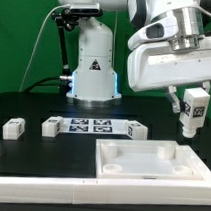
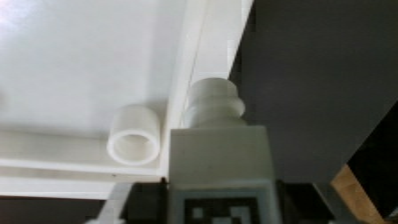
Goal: Assemble one leg
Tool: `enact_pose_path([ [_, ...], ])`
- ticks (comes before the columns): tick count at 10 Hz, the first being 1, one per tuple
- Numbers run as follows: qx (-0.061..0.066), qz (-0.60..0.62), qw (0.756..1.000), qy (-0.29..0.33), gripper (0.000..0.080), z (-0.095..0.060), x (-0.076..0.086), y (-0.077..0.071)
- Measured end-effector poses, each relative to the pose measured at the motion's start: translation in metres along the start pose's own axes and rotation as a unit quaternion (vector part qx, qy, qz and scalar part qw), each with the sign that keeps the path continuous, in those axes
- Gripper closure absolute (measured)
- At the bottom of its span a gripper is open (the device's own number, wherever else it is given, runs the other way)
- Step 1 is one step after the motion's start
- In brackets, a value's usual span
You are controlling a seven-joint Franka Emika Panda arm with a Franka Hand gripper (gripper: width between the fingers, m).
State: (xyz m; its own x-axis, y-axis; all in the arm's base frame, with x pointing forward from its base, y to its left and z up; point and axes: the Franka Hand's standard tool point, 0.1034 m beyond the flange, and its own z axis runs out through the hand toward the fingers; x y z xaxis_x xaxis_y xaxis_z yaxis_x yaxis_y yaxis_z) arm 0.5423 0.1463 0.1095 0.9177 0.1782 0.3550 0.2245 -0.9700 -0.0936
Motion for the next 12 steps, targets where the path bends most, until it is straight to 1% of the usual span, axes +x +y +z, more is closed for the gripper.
enact_pose_path([
  [3,0.0,0.0,1.0,0.0,0.0509,0.0,0.0,0.0],
  [4,0.0,-0.01,1.0,0.0,0.0509,0.001,0.001,0.002],
  [5,-0.002,-0.04,0.999,0.005,0.0509,0.007,0.011,0.013],
  [6,-0.003,-0.056,0.998,0.011,0.0509,0.011,0.026,0.018],
  [8,-0.005,-0.075,0.997,0.02,0.0509,0.015,0.041,0.027],
  [9,-0.008,-0.094,0.995,0.028,0.0509,0.02,0.047,0.036],
  [10,-0.013,-0.092,0.995,0.043,0.0509,0.021,0.048,0.038],
  [12,-0.012,-0.093,0.995,0.041,0.0509,0.021,0.046,0.038],
])
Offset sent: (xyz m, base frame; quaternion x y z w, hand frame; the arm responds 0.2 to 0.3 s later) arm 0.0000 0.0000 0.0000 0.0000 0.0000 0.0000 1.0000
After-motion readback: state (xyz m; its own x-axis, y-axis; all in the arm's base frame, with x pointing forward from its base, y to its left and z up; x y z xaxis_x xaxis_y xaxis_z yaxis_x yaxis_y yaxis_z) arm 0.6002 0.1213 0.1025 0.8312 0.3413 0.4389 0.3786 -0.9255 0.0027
